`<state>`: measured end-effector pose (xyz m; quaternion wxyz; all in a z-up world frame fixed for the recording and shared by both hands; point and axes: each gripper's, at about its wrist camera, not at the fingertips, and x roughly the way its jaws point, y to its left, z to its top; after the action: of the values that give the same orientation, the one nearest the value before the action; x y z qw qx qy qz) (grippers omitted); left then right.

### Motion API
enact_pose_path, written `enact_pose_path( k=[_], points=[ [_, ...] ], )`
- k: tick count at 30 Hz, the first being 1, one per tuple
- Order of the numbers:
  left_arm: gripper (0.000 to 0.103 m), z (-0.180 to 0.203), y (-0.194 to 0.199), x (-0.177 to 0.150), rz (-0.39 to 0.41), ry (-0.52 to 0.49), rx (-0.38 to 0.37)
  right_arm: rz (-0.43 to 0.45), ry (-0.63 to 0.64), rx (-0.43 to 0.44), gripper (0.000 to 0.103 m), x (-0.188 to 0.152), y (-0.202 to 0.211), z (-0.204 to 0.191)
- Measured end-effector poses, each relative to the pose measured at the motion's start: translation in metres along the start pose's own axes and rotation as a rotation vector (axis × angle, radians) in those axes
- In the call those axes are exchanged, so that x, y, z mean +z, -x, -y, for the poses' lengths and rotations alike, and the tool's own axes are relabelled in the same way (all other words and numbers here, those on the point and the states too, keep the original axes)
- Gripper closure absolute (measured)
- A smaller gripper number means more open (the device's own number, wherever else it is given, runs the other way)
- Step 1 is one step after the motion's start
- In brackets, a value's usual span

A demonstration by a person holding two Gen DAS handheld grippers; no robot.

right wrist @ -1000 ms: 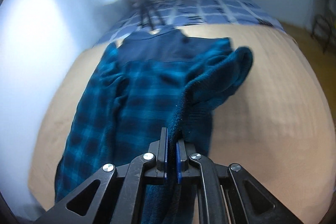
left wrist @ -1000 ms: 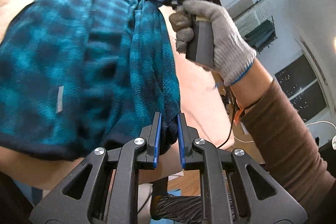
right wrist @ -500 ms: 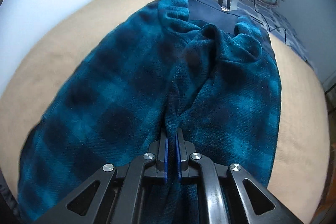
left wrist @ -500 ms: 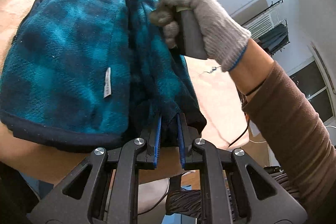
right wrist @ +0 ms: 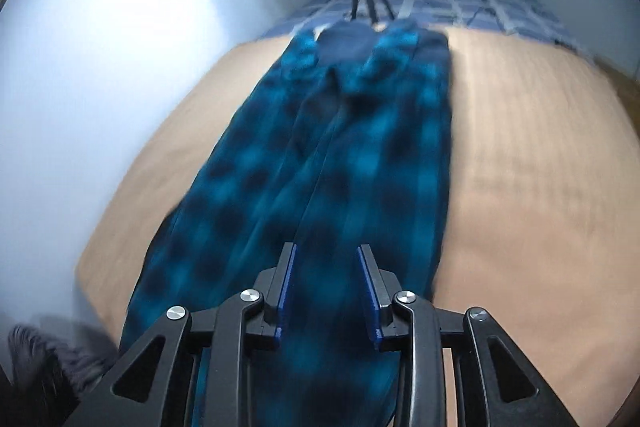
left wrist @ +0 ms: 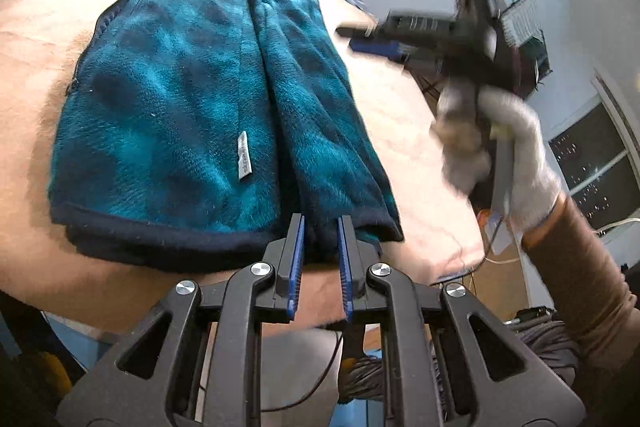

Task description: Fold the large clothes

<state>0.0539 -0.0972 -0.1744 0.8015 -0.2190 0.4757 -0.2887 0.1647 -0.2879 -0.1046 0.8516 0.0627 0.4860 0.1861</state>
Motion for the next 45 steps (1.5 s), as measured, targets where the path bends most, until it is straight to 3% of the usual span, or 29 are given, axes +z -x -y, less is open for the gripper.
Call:
enact_pose_path(
  k=[4, 7, 10, 12, 14, 15, 17, 20, 22, 24, 28, 30, 33, 36, 37, 41, 45],
  points=[
    [0.084, 0.001, 0.025, -0.006, 0.010, -0.077, 0.020, -0.045, 0.029, 0.030, 0.072, -0.038, -0.012, -0.016],
    [0.063, -0.008, 0.048, -0.001, 0.035, -0.096, 0.066, -0.046, 0.074, 0.059, 0.071, -0.068, -0.028, -0.043],
    [0.062, -0.029, 0.063, 0.011, 0.051, -0.089, 0.132, -0.048, 0.160, -0.024, 0.071, -0.087, -0.046, -0.064],
    [0.058, -0.048, 0.068, 0.024, 0.047, -0.066, 0.172, -0.047, 0.167, -0.035, 0.071, -0.087, -0.042, -0.066],
    [0.042, -0.066, 0.070, 0.035, 0.029, -0.029, 0.176, -0.054, 0.133, 0.000, 0.071, -0.084, -0.029, -0.061],
    [0.041, -0.076, 0.070, 0.041, 0.018, -0.005, 0.175, -0.046, 0.131, 0.000, 0.069, -0.084, -0.018, -0.058],
    [0.040, -0.097, 0.065, 0.049, -0.005, 0.050, 0.157, -0.022, 0.135, -0.019, 0.053, -0.087, 0.005, -0.053],
    [0.040, -0.122, 0.055, 0.060, -0.038, 0.143, 0.123, 0.048, 0.087, -0.019, 0.044, -0.097, 0.046, -0.034],
    [0.040, -0.132, 0.048, 0.060, -0.060, 0.174, 0.102, 0.067, 0.032, 0.000, 0.048, -0.108, 0.065, -0.021],
    [0.040, -0.134, 0.040, 0.059, -0.081, 0.177, 0.096, 0.060, 0.016, 0.021, 0.060, -0.112, 0.069, -0.020],
    [0.040, -0.129, 0.026, 0.056, -0.099, 0.177, 0.074, 0.074, 0.064, 0.070, 0.070, -0.123, 0.057, -0.047],
    [0.040, -0.125, 0.022, 0.055, -0.102, 0.171, 0.069, 0.040, 0.108, 0.096, 0.074, -0.132, 0.041, -0.066],
    [0.040, -0.122, 0.017, 0.052, -0.116, 0.159, 0.077, -0.063, 0.220, 0.031, 0.076, -0.150, 0.004, -0.096],
    [0.040, -0.124, 0.012, 0.048, -0.136, 0.162, 0.070, -0.070, 0.244, 0.006, 0.076, -0.152, 0.004, -0.102],
    [0.040, -0.125, 0.010, 0.047, -0.142, 0.168, 0.061, -0.077, 0.224, 0.025, 0.072, -0.146, 0.013, -0.098],
    [0.040, -0.135, 0.005, 0.046, -0.143, 0.231, 0.005, -0.014, 0.189, 0.024, 0.029, -0.136, 0.054, -0.077],
    [0.043, -0.140, -0.002, 0.047, -0.153, 0.253, -0.037, 0.023, 0.004, 0.043, 0.024, -0.129, 0.081, -0.018]
  ],
)
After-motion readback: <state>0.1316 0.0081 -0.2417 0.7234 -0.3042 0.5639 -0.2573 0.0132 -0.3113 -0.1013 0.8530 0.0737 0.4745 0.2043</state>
